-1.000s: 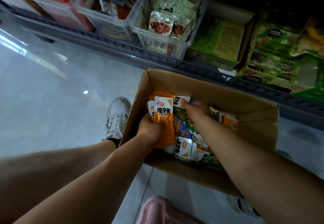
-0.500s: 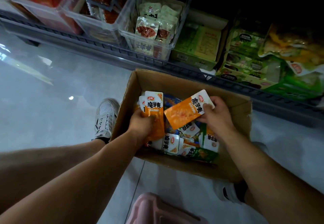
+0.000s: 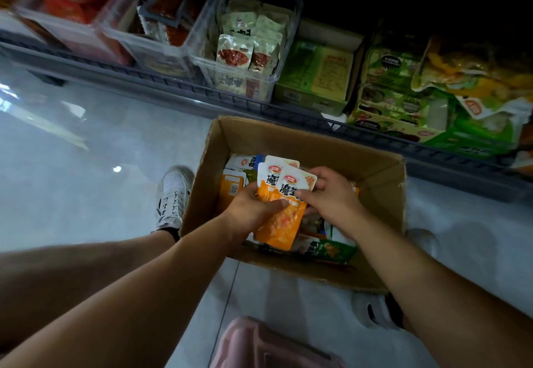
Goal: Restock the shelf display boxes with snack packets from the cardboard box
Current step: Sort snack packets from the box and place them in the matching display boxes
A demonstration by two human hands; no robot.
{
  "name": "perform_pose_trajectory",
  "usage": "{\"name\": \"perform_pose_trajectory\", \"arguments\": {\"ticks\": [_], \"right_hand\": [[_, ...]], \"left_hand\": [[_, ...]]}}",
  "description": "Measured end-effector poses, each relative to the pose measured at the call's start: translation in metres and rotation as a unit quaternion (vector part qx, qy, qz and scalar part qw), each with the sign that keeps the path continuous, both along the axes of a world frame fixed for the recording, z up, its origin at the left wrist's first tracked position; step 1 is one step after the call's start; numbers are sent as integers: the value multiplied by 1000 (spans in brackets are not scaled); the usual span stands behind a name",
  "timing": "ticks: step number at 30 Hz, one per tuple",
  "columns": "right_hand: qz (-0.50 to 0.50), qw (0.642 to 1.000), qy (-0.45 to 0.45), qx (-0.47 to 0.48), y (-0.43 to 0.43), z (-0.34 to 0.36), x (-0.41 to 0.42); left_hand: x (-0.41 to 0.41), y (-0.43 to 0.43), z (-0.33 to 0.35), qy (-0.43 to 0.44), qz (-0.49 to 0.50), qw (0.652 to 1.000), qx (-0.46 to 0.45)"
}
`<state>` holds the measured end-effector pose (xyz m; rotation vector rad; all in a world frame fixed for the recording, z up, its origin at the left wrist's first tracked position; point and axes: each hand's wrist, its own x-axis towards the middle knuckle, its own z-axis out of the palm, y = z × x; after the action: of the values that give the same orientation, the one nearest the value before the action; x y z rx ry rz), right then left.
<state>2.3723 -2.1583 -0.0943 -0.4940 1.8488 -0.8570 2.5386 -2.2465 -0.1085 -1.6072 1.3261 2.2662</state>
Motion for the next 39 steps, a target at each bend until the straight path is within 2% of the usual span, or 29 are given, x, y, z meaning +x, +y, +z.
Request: {"name": "perform_pose_trajectory", "arguments": {"ticks": [3, 6, 8, 12, 17, 24, 29, 32, 36, 39], "right_hand": [[-21, 1000, 14, 1, 9, -13, -2], [-21, 983, 161, 83, 29, -35, -23], [-7, 967, 209, 147, 44, -52, -32], [44, 962, 161, 217, 49, -72, -29], [-70, 964, 193, 171, 53, -84, -24], [-86, 959, 217, 161, 46, -84, -23], [-243, 952, 166, 83, 38, -67, -26], [-287, 952, 104, 40, 34, -54, -27], [-239, 968, -73, -4, 25, -37, -25], [-158, 983, -97, -17, 21, -28, -25]], "left_hand": [[1, -3, -8, -32, 14, 999, -16], [3, -4, -13, -57, 46, 997, -30], [4, -4, -17, -65, 64, 995, -37], [5, -6, -20, -71, 65, 995, -33], [7, -6, -21, -68, 63, 995, -29], [10, -9, -27, -74, 69, 995, -27], [8, -9, -27, -71, 73, 994, -27], [6, -9, -26, -73, 75, 994, -34], [6, -8, -21, -59, 77, 995, -36], [6, -8, -15, -49, 79, 995, -37]]}}
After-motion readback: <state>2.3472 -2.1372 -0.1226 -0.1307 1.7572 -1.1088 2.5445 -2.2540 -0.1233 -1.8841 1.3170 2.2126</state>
